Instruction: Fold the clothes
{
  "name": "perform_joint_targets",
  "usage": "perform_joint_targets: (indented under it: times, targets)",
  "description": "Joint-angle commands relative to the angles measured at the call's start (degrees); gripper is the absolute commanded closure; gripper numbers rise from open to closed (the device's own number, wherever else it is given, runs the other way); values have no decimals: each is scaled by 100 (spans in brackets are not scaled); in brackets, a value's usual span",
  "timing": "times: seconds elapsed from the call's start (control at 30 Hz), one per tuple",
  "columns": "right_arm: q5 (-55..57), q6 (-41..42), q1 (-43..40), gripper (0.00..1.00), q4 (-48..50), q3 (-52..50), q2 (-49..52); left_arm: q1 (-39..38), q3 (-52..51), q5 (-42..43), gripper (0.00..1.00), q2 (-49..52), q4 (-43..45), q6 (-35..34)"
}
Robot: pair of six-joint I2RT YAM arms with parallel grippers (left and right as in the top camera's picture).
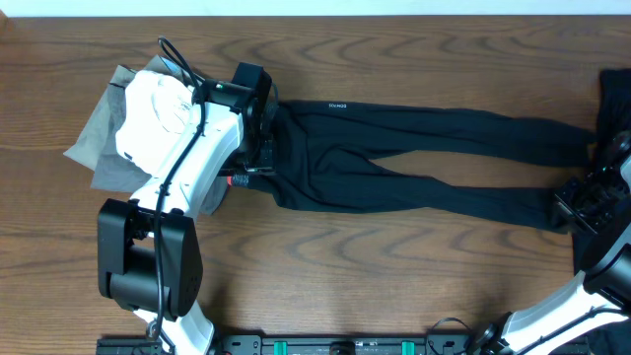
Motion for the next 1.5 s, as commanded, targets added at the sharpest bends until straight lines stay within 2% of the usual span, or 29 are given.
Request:
perform_joint_targets:
  times: [0.0,0.13,0.17,0.2,0.23,0.27,0.37,0.43,0.7,1.1,1.13,1.17,1.2,1.23,1.27,1.33,1.47]
  targets:
    - [-79,-15,-37,99,-127,4,-184,15,2,17,34,20,-28,74]
    - [-223,-144,-37,99,-199,90,-599,15,2,17,35,20,-26,76]
    - [-221,-144,-37,96,-179,90,-750,15,2,17,34,20,-26,76]
    - [-221,-144,-37,81,-170,90,-870,15,2,17,34,20,-26,76]
    - [-216,-144,-37,56,-136,90,-1001,15,2,17,35,20,-26,76]
    - [-219,-140,-37,44,-92,90,-1062,15,2,17,34,20,-26,74]
    - [-245,-61,-50,33,35,70,-1060,15,2,17,35,20,-22,74]
    - [-245,-42,-48,31,197,-26,-981,15,2,17,35,20,-9,74]
    - [-216,155,-85,32,732,-409,-603,15,2,17,35,20,-15,76]
    - [-7,398,-103,33,1377,-1123,-579,15,2,17,34,20,-31,76]
    - [-4,435,-103,35,1434,-1174,-579,15,2,17,35,20,-33,76]
    - [-4,470,-103,43,1488,-1226,-579,15,2,17,35,20,-35,76]
    - [-7,468,-103,56,1493,-1237,-579,15,2,17,35,20,-37,79]
    - [-24,463,-103,78,1462,-1228,-581,15,2,17,35,20,-55,83]
    - [-31,463,-103,90,1338,-1185,-608,15,4,17,34,20,-76,101]
    - [-74,450,-103,98,1086,-1064,-688,15,4,17,34,20,-116,118]
    - [-514,22,-103,99,514,-745,-1119,15,4,17,34,20,-116,120]
